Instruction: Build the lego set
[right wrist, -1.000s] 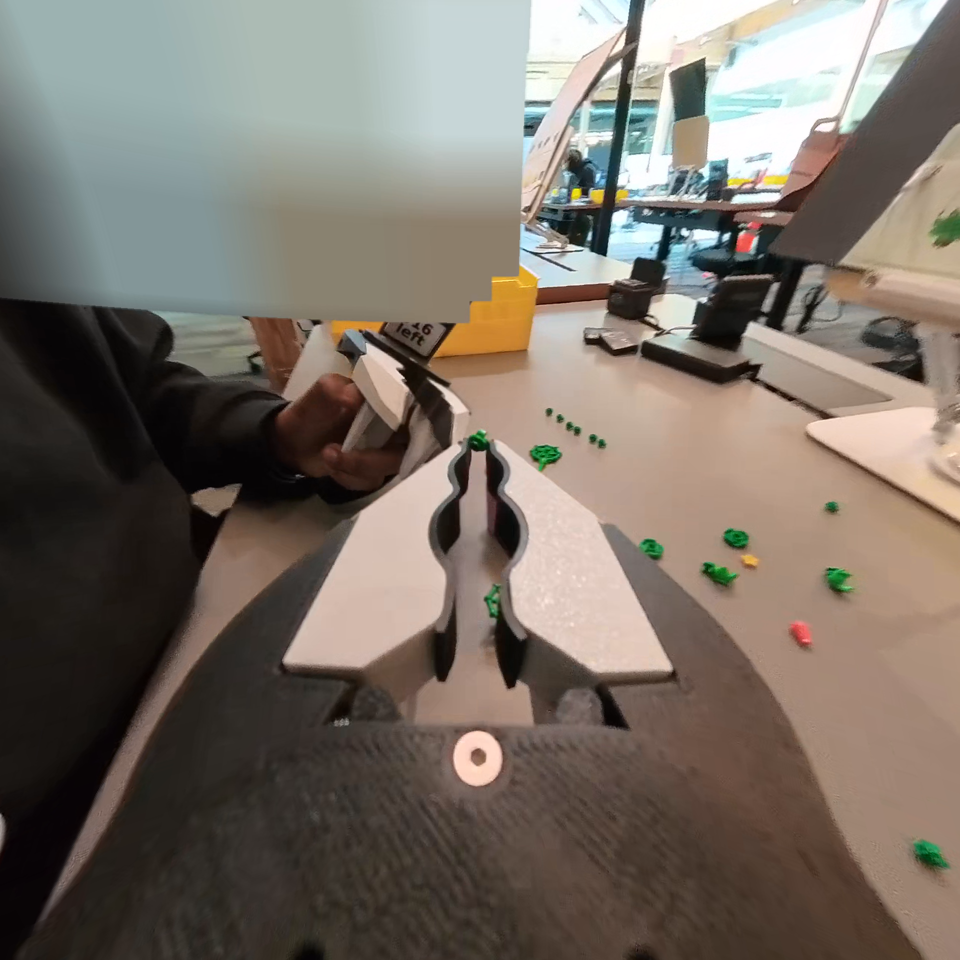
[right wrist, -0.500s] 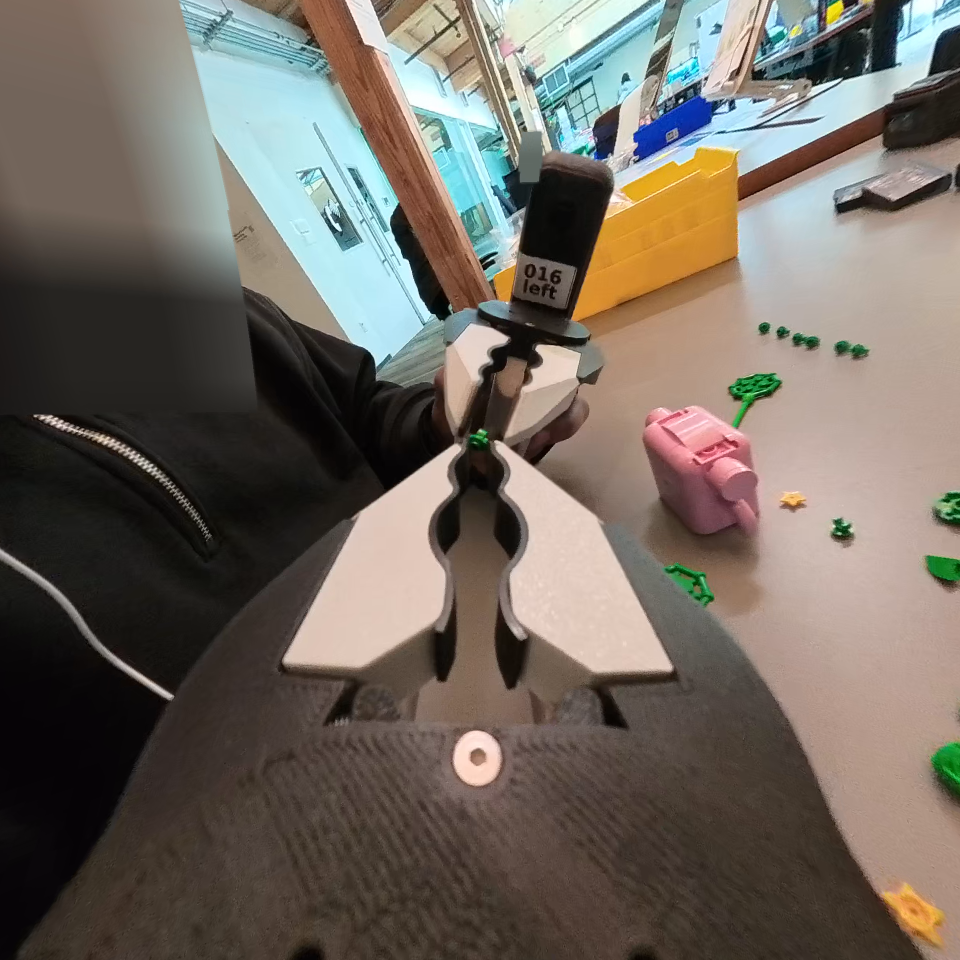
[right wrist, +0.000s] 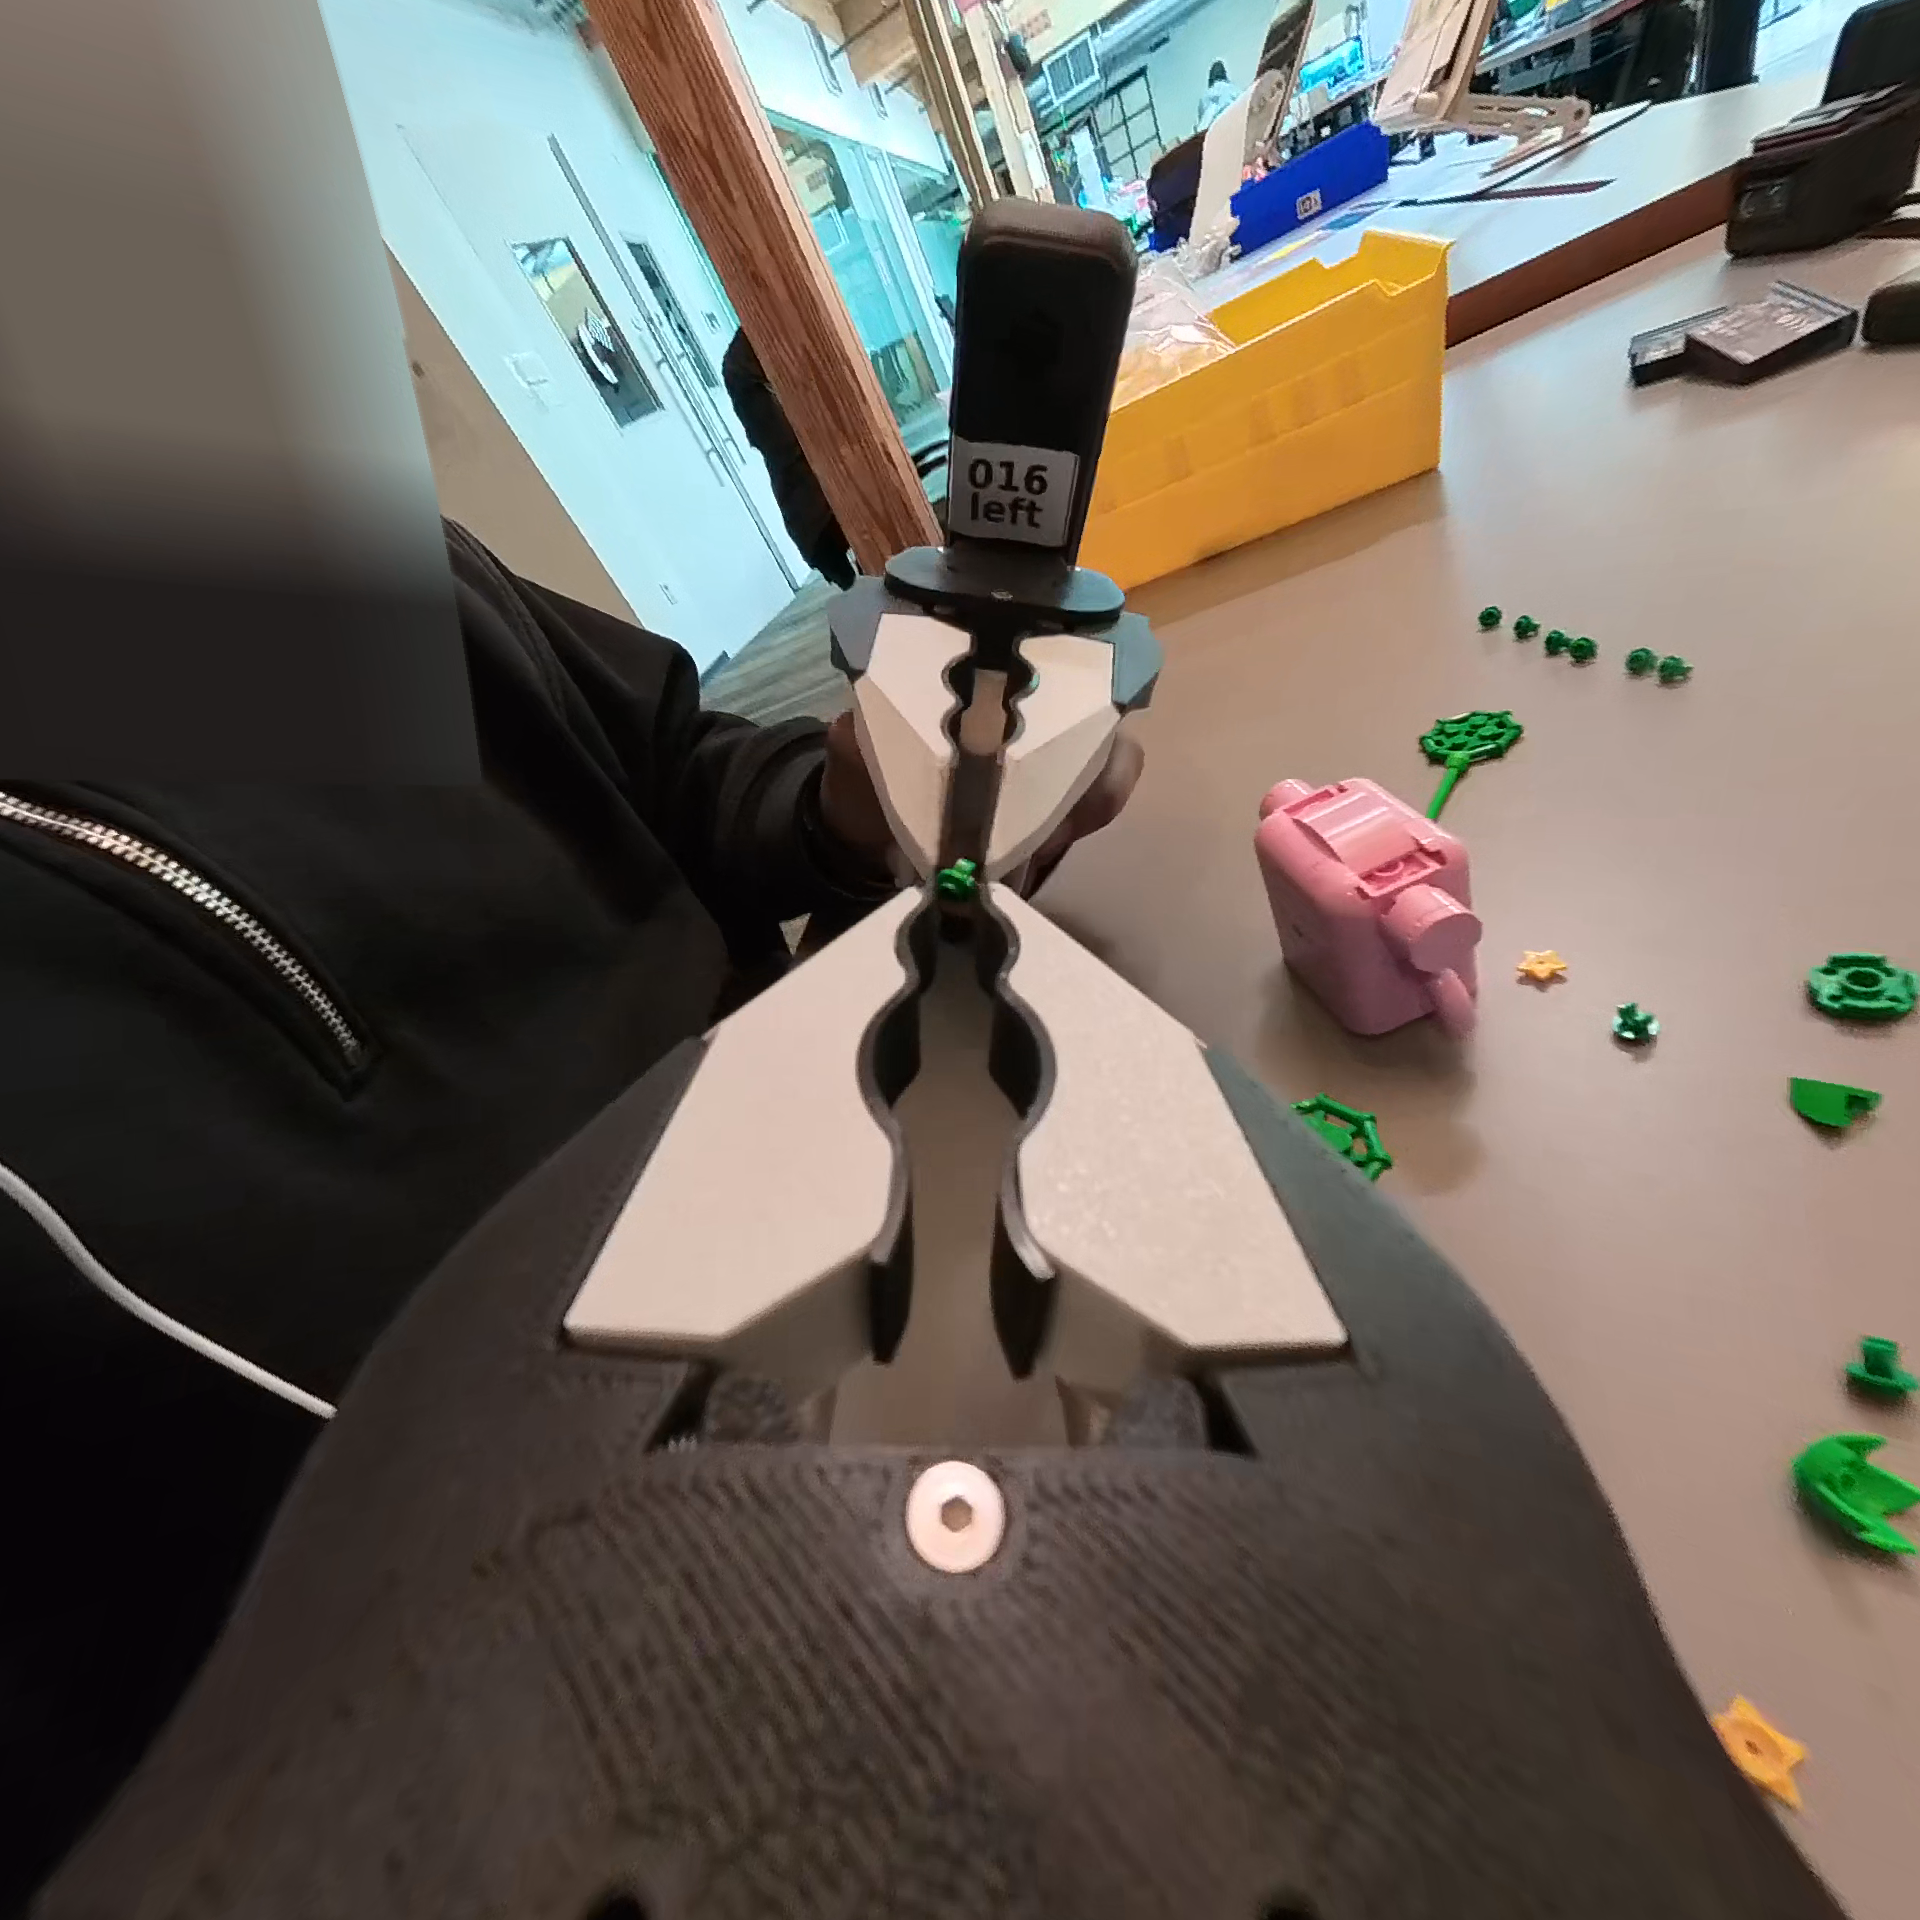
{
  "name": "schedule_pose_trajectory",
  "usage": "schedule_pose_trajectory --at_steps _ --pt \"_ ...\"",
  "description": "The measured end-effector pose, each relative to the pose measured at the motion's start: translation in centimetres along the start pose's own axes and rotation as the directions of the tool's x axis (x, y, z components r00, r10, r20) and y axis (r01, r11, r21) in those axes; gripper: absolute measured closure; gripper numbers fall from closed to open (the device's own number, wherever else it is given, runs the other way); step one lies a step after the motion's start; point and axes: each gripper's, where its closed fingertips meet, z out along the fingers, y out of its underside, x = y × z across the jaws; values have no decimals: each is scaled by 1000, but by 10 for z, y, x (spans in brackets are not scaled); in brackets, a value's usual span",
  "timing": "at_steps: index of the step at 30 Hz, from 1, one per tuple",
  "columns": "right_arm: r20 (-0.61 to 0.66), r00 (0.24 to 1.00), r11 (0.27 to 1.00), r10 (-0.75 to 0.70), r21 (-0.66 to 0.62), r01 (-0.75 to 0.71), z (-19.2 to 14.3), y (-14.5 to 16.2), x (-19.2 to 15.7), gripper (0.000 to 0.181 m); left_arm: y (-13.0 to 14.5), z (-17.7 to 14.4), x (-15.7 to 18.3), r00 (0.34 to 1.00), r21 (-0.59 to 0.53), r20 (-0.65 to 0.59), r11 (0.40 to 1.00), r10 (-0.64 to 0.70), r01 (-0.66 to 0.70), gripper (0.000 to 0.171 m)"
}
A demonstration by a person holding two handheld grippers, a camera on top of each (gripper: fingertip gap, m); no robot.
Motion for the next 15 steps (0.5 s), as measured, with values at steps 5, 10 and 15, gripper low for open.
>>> schedule_pose_trajectory --at_steps 5,10,15 --pt "-18 1000 1000 -25 -17 25 2 2 1 177 2 0 -1 1000 -8 4 1000 -1 1 171" --pt "-14 999 999 -41 -16 41 4 1 -1 177 2 0 0 1000 -8 -14 1000 -14 14 171" --pt "2 999 999 -43 -10 43 4 0 -5 177 2 -1 3 999 -7 -42 999 -34 34 171"
